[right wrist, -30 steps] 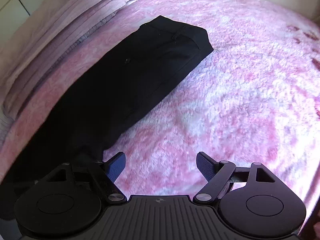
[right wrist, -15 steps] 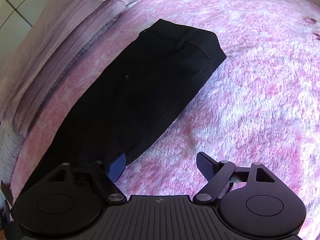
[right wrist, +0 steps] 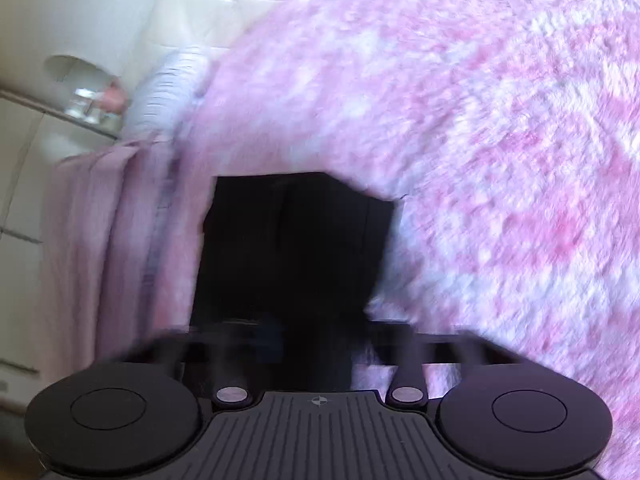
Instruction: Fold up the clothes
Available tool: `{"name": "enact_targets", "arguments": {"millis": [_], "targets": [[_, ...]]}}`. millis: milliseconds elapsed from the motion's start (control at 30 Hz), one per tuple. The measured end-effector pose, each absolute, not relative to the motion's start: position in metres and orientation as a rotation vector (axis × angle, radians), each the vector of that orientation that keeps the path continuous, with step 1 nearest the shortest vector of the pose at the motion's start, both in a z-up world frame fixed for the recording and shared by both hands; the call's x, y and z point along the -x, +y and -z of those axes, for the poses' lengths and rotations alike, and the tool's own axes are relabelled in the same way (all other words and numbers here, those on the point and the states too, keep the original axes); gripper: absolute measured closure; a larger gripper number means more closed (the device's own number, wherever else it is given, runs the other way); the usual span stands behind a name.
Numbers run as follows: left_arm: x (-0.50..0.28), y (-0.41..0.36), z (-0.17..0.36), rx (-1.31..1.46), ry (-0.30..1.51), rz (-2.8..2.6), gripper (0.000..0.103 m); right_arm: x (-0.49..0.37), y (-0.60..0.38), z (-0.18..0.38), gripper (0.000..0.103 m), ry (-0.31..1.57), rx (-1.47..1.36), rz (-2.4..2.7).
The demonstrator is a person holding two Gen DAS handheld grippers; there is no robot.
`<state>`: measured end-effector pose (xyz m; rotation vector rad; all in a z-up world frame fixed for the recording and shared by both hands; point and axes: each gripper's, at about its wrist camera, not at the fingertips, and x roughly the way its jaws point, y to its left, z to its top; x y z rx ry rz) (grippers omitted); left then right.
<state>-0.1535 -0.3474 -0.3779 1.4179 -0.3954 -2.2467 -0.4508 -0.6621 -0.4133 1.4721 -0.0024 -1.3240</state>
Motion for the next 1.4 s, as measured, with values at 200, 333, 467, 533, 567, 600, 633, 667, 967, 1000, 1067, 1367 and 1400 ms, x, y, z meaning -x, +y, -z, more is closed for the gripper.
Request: {"name": "enact_targets", "arguments": {"millis": [200,333,467,533,567,600,633,667,967,1000,1067,1367,1400], "targets": [[0.160,-0.351,0.380,-1.429,-0.360,2.250,0.103,0.446,-0.677,0.409,0.082,0.105,-1.385,1.339],[0.150,-0.343,0.371,-1.411,-0.305,2.262,0.103,0.440,-0.660,0.400,0.053,0.179,-1.306,1.376],[0.124,-0.331,0.358,-1.389,-0.161,2.186,0.100,0.407,-0.628,0.386,0.045,0.301,-1.213,1.320],[0.100,-0.328,0.351,-1.369,-0.047,2.090,0.099,0.372,-0.609,0.378,0.045,0.379,-1.148,1.238],[0.085,-0.326,0.348,-1.356,0.023,2.024,0.098,0.354,-0.600,0.375,0.045,0.417,-1.115,1.196],[0.067,-0.322,0.346,-1.345,0.086,1.956,0.097,0.336,-0.590,0.371,0.045,0.455,-1.082,1.154],[0.048,-0.318,0.343,-1.334,0.141,1.888,0.097,0.318,-0.581,0.367,0.045,0.491,-1.049,1.112],[0.030,-0.314,0.341,-1.322,0.195,1.820,0.097,0.301,-0.571,0.363,0.045,0.527,-1.015,1.070],[-0.195,-0.239,0.324,-1.170,0.470,1.256,0.084,0.125,-0.475,0.354,0.045,0.759,-0.733,0.710],[-0.221,-0.230,0.324,-1.145,0.491,1.213,0.084,0.104,-0.463,0.355,0.045,0.776,-0.704,0.673],[-0.271,-0.210,0.324,-1.103,0.523,1.137,0.084,0.062,-0.439,0.358,0.045,0.808,-0.646,0.598],[-0.363,-0.178,0.345,-1.159,0.412,1.283,0.083,-0.113,-0.343,0.371,0.045,0.936,-0.408,0.297],[-0.364,-0.182,0.351,-1.158,0.406,1.313,0.083,-0.112,-0.346,0.374,0.045,0.948,-0.420,0.316]]}}
